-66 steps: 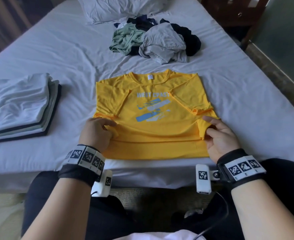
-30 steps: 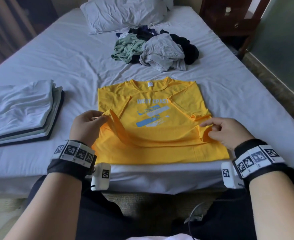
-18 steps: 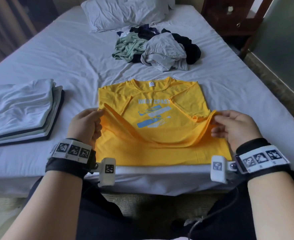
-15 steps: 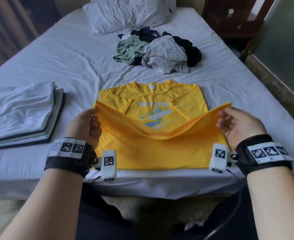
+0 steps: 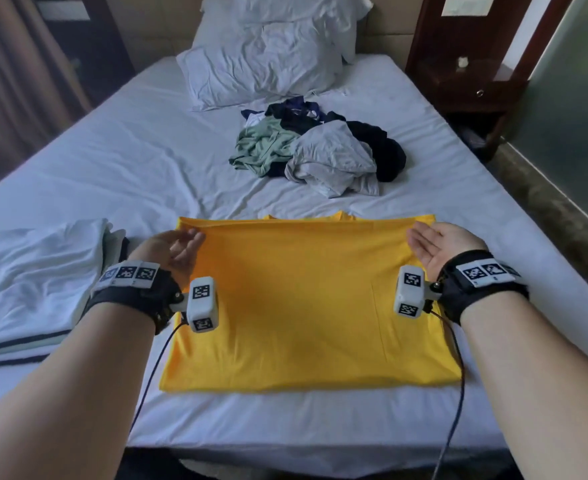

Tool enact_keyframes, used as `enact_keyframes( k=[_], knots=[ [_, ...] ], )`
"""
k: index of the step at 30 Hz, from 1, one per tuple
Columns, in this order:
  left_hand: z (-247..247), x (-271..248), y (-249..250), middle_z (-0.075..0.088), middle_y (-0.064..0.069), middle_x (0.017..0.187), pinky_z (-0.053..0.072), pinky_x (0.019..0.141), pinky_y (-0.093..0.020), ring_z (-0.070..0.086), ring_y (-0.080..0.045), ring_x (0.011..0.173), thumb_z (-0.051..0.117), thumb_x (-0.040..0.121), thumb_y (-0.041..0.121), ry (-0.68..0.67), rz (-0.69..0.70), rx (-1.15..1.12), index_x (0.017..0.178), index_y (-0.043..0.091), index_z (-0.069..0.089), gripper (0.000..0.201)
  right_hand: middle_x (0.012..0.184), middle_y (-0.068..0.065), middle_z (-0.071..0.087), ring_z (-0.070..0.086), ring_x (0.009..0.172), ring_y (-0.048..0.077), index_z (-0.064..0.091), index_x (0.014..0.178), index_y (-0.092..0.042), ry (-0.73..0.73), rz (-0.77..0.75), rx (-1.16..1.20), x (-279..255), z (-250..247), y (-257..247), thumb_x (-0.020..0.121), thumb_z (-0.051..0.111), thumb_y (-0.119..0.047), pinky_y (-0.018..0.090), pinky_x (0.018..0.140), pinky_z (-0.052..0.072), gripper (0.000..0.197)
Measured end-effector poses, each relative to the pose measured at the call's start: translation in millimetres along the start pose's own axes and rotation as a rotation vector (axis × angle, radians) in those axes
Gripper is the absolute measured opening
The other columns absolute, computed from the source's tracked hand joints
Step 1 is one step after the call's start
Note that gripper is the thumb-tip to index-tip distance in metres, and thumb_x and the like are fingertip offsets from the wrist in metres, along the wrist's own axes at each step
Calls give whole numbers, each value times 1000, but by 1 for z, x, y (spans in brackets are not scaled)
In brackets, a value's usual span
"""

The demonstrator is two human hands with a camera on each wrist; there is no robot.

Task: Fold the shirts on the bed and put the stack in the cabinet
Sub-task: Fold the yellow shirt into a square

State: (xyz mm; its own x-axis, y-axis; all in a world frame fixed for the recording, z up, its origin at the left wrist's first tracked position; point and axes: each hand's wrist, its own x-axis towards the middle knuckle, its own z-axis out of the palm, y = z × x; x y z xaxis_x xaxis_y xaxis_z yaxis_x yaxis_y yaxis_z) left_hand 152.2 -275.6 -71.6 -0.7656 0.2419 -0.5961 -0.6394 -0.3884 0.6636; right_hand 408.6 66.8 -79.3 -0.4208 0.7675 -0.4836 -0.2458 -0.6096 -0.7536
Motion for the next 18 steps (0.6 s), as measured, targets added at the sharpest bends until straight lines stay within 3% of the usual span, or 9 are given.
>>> enact_keyframes(
  k=[4, 7, 10, 13, 18],
  knots=[
    [19, 26, 1, 73, -7, 80, 58, 52, -24, 73, -20, 81, 66, 98, 10, 32, -3, -42, 90, -2, 66, 14, 114, 10, 72, 71, 103, 23, 51, 134, 0, -6, 7, -15, 24, 18, -3, 100, 46, -9, 32, 76, 62, 35],
    [28, 45, 4, 74, -8, 86, 58, 53, -24, 73, -21, 84, 64, 98, 9, 47, -13, -60, 91, -3, 67, 14, 117, 11, 71, 70, 105, 25, 52, 129, 0, 9, 18, -10, 42, 30, -6, 100, 44, -9, 33, 77, 61, 31],
    [37, 61, 4, 76, -9, 81, 61, 59, -26, 75, -21, 82, 64, 98, 8, 58, -21, -80, 92, -3, 68, 14, 120, 12, 70, 69, 105, 25, 53, 126, -1, 20, 21, -16, 59, 41, -8, 101, 42, -10, 34, 78, 60, 28],
    [43, 81, 5, 77, -9, 88, 62, 65, -27, 76, -21, 79, 63, 98, 8, 69, -22, -86, 95, -3, 69, 13, 120, 12, 69, 69, 104, 24, 52, 129, -1, 8, 19, -25, 77, 50, -8, 102, 43, -12, 33, 77, 61, 30],
    [43, 111, -2, 77, -13, 98, 63, 68, -29, 77, -25, 87, 63, 97, 7, 60, -13, -72, 104, -4, 67, 14, 121, 13, 68, 69, 105, 26, 52, 126, -2, 16, 40, -76, 102, 62, 2, 101, 46, -15, 35, 77, 60, 29]
  ],
)
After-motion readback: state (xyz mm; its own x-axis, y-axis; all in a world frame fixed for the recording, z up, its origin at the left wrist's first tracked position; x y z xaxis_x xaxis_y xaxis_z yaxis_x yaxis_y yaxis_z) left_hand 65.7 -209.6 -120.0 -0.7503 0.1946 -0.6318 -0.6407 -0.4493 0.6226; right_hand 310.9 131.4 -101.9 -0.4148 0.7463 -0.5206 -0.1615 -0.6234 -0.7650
